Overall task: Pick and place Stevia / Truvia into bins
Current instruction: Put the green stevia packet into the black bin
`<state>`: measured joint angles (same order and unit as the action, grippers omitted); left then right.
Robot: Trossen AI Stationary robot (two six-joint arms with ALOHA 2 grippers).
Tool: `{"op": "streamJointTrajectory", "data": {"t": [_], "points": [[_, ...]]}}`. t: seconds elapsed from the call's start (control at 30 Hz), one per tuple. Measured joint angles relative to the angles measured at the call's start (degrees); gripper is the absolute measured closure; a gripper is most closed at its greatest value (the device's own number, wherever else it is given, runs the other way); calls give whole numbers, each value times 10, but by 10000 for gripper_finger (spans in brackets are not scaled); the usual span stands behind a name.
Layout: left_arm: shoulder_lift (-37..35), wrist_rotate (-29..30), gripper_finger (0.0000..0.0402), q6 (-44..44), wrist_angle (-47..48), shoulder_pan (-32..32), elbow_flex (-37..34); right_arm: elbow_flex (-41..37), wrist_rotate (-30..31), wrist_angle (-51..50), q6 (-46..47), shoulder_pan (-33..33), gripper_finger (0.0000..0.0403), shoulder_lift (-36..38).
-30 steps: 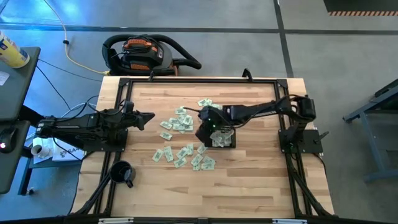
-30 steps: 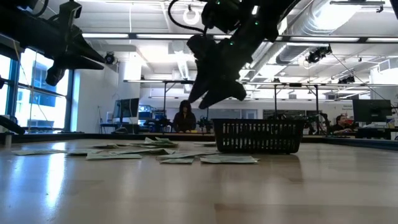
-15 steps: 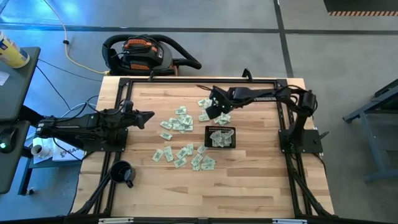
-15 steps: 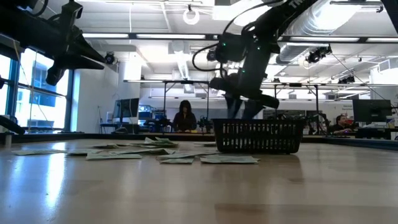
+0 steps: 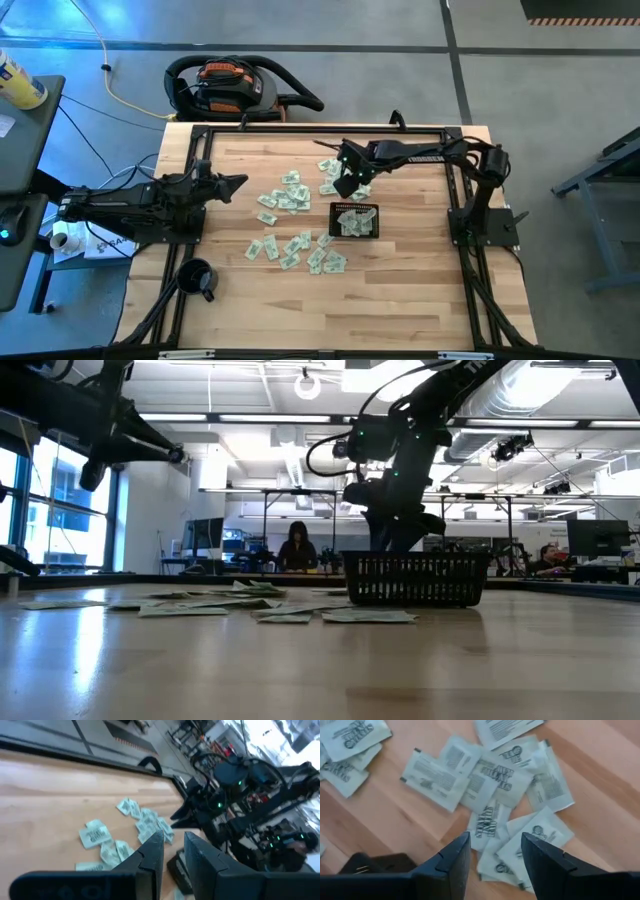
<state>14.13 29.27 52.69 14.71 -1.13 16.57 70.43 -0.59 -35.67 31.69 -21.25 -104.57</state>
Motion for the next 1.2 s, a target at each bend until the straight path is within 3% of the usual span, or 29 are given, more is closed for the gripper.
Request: {"op": "streamJointTrajectory", "data": {"t": [0.17,0.37,0.67,1.2], "points": [[0,12,291,-19,-16,0,0,0,3,-1,-26,-22,235,-2],[0,14,291,-19,-15,0,0,0,2,-22,11,-39,240,-31],[0,14,291,-17,-13,0,0,0,24,-22,79,-22,243,-38],[0,14,291,-20,-13,0,0,0,78,-58,80,-16,237,-38]]}}
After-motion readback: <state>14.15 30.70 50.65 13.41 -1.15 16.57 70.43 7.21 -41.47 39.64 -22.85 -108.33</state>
